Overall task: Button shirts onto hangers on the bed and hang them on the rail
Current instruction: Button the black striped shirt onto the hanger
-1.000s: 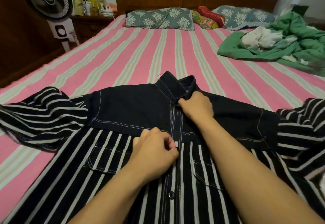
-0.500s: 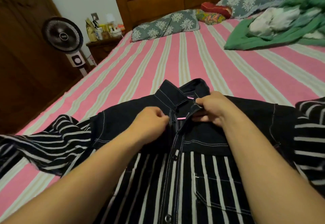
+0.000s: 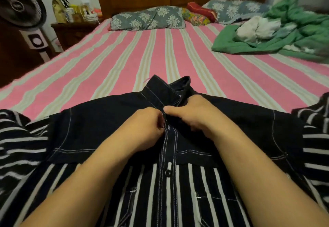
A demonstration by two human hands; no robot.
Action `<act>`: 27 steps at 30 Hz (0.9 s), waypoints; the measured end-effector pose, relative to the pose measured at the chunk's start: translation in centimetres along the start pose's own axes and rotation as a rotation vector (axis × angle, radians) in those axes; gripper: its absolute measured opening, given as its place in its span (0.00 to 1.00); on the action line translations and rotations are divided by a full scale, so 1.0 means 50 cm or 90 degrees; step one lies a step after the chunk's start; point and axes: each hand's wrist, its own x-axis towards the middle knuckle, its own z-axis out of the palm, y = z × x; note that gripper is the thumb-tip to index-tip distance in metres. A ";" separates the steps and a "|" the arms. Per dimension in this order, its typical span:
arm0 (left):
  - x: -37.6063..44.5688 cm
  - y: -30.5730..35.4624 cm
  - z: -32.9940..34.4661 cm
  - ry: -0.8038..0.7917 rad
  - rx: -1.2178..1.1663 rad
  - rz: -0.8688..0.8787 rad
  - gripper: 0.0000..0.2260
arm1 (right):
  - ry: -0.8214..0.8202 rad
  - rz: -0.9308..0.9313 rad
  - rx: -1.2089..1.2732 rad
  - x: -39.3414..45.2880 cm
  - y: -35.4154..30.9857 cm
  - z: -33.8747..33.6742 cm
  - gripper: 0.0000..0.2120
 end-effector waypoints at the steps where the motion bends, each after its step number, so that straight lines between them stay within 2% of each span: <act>1: 0.001 -0.003 0.004 0.004 -0.001 -0.009 0.06 | -0.002 -0.009 -0.074 -0.010 -0.008 0.007 0.23; 4: 0.004 -0.010 -0.001 -0.004 -0.081 -0.036 0.08 | -0.022 -0.009 -0.185 -0.024 -0.020 0.032 0.30; 7: -0.001 -0.012 -0.006 -0.021 -0.221 -0.067 0.08 | -0.007 0.009 -0.188 -0.023 -0.019 0.041 0.31; 10: -0.006 -0.012 -0.004 -0.052 -0.397 -0.109 0.07 | 0.000 0.019 -0.151 -0.019 -0.015 0.039 0.23; 13: -0.006 -0.013 -0.001 -0.049 -0.428 -0.113 0.07 | -0.011 0.031 -0.110 -0.015 -0.008 0.041 0.13; 15: -0.007 -0.008 0.000 -0.041 -0.389 -0.107 0.06 | -0.007 0.028 -0.103 -0.015 -0.008 0.042 0.16; 19: -0.007 -0.005 0.007 -0.033 -0.355 -0.110 0.07 | -0.002 0.031 -0.142 -0.027 -0.022 0.045 0.32; 21: -0.007 -0.006 0.009 -0.039 -0.375 -0.114 0.07 | 0.049 0.034 -0.187 -0.025 -0.021 0.054 0.34; 23: -0.006 -0.008 0.010 -0.047 -0.401 -0.112 0.08 | 0.088 0.017 -0.209 -0.019 -0.016 0.062 0.27; 24: -0.005 -0.008 0.009 -0.049 -0.407 -0.113 0.07 | 0.073 0.023 -0.165 -0.015 -0.013 0.060 0.22; 27: -0.003 -0.013 0.001 -0.056 -0.386 -0.121 0.03 | -0.048 0.112 0.105 -0.017 -0.013 0.012 0.13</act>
